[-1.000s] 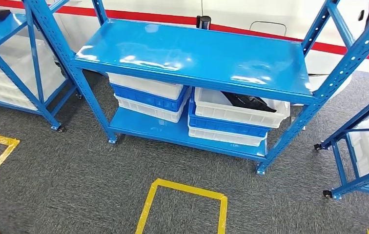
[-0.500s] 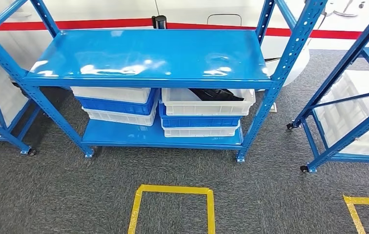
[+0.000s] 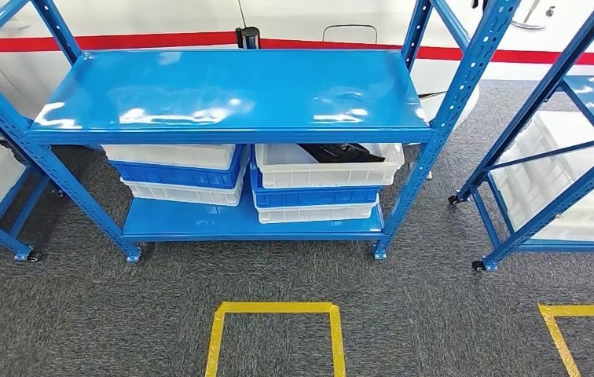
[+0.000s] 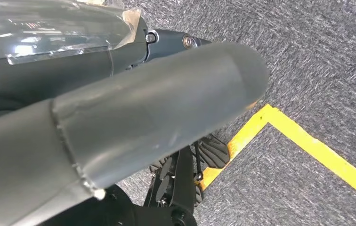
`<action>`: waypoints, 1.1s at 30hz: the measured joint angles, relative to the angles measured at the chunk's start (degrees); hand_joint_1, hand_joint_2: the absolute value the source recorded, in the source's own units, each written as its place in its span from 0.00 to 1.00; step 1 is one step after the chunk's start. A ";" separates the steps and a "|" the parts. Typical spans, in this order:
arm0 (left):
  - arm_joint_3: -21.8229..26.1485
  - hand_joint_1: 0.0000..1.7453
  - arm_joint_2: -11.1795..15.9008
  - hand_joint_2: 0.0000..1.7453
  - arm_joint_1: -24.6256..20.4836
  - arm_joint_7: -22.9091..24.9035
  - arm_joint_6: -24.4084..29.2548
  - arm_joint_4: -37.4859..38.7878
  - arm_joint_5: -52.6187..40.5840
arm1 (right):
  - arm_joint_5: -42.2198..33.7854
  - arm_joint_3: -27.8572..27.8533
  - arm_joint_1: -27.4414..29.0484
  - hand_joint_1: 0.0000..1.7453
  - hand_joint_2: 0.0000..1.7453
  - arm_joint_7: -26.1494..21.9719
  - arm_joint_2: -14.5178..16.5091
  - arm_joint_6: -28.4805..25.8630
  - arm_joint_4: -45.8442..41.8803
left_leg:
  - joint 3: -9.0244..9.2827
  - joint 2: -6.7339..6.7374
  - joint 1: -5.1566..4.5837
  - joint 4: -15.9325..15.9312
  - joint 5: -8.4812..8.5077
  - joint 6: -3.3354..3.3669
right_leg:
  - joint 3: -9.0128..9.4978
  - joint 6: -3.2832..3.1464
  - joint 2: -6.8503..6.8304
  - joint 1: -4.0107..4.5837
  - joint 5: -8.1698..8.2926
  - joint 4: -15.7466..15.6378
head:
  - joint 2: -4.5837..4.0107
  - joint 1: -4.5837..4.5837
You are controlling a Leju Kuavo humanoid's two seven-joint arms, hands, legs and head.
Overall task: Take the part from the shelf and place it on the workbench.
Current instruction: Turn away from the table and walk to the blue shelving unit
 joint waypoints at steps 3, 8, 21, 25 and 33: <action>0.04 0.00 -0.03 0.00 0.00 0.00 -0.02 0.00 0.00 | 0.13 0.01 0.06 0.00 0.00 0.00 -0.02 -0.01 0.00 | -0.10 0.00 -0.13 0.04 0.11 0.21 | 0.14 0.36 0.01 -0.16 0.21 -0.12 | 0.00 0.01; 0.08 0.00 -0.01 0.00 0.00 0.00 -0.02 0.00 0.00 | 0.18 0.01 0.06 0.00 0.00 0.00 -0.02 0.00 0.00 | -0.15 0.00 -0.18 0.06 0.02 0.40 | 0.13 0.41 0.00 -0.20 0.20 -0.18 | 0.00 -0.01; 0.12 0.00 -0.01 0.25 0.00 -0.09 -0.21 0.00 -0.03 | 0.11 0.01 0.07 0.00 0.00 0.01 -0.02 -0.01 0.00 | -0.11 0.01 0.12 0.05 0.02 0.41 | 0.04 0.41 0.00 -0.12 0.19 -0.17 | 0.00 -0.01; 0.12 0.00 -0.01 1.00 0.00 -0.19 -0.01 0.00 -0.36 | -0.21 0.01 0.06 0.00 0.75 0.52 -0.02 0.09 0.00 | -0.11 0.01 0.18 0.05 0.02 0.40 | 0.04 0.41 0.00 -0.05 0.19 -0.16 | 0.00 -0.01; -6.29 0.00 1.00 1.00 1.16 3.57 2.04 -0.34 0.34 | -3.71 2.04 1.06 0.00 1.00 -1.30 -0.50 2.05 -0.48 | -0.13 0.01 0.18 0.05 0.02 0.40 | 0.03 0.41 0.00 -0.03 0.19 -0.17 | 0.00 -0.01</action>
